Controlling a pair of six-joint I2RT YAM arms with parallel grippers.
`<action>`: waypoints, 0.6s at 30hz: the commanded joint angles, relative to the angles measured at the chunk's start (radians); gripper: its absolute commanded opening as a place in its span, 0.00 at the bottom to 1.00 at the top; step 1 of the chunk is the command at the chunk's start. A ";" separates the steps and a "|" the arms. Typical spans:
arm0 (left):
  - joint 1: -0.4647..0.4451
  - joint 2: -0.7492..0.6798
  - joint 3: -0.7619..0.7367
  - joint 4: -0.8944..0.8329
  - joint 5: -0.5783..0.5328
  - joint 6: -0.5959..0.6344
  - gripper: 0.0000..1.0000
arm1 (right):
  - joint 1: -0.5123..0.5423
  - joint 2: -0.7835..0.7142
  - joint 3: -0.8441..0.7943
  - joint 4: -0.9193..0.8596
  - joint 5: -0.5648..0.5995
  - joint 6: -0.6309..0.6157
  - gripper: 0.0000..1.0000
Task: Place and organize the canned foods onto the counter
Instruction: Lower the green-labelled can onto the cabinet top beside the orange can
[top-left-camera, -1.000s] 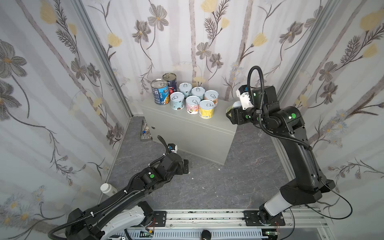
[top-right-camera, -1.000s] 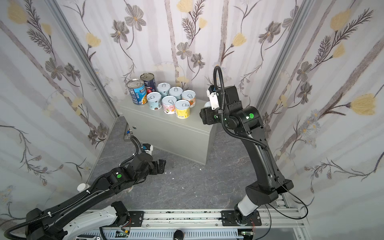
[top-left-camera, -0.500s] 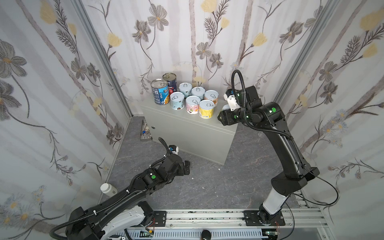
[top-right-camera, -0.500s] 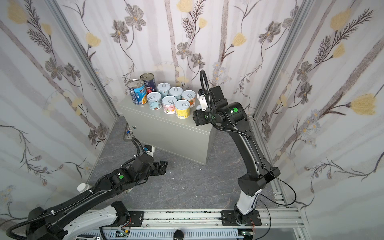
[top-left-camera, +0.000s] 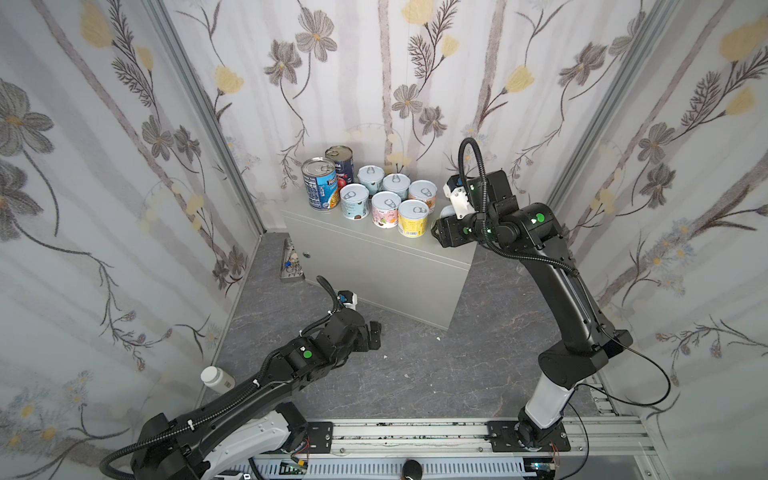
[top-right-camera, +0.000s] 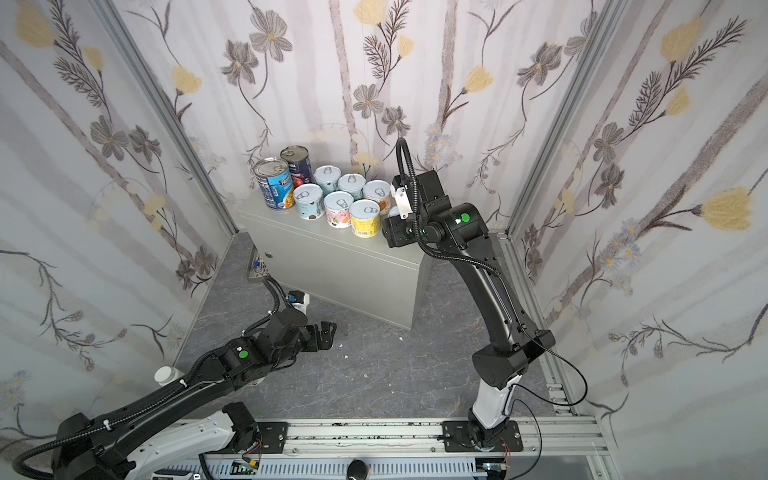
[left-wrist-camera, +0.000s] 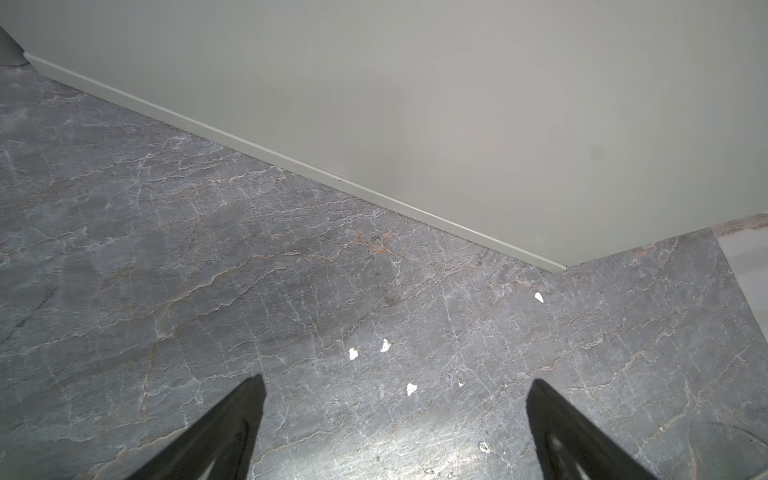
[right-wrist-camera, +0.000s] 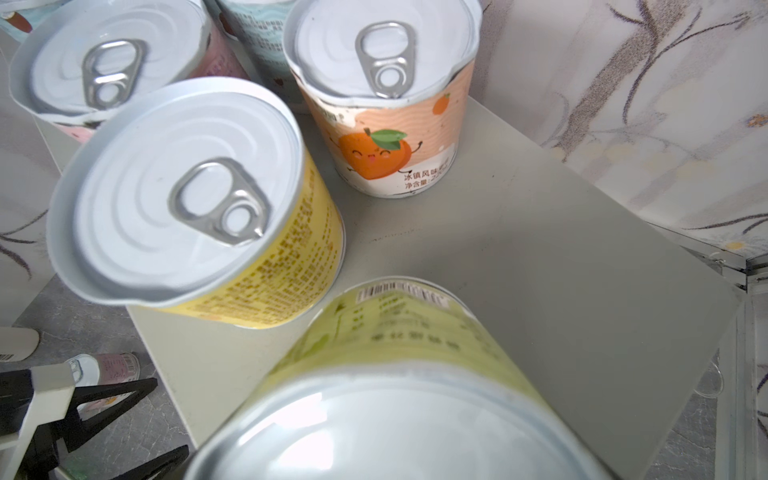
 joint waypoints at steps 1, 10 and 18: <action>0.001 -0.008 -0.006 0.027 -0.005 -0.013 1.00 | 0.001 0.014 0.001 -0.018 0.010 -0.015 0.68; 0.000 -0.004 -0.008 0.028 -0.007 -0.017 1.00 | 0.000 0.020 0.001 -0.016 0.023 -0.020 0.78; 0.000 -0.001 -0.007 0.030 -0.010 -0.016 1.00 | 0.000 0.023 0.001 -0.010 0.024 -0.025 0.82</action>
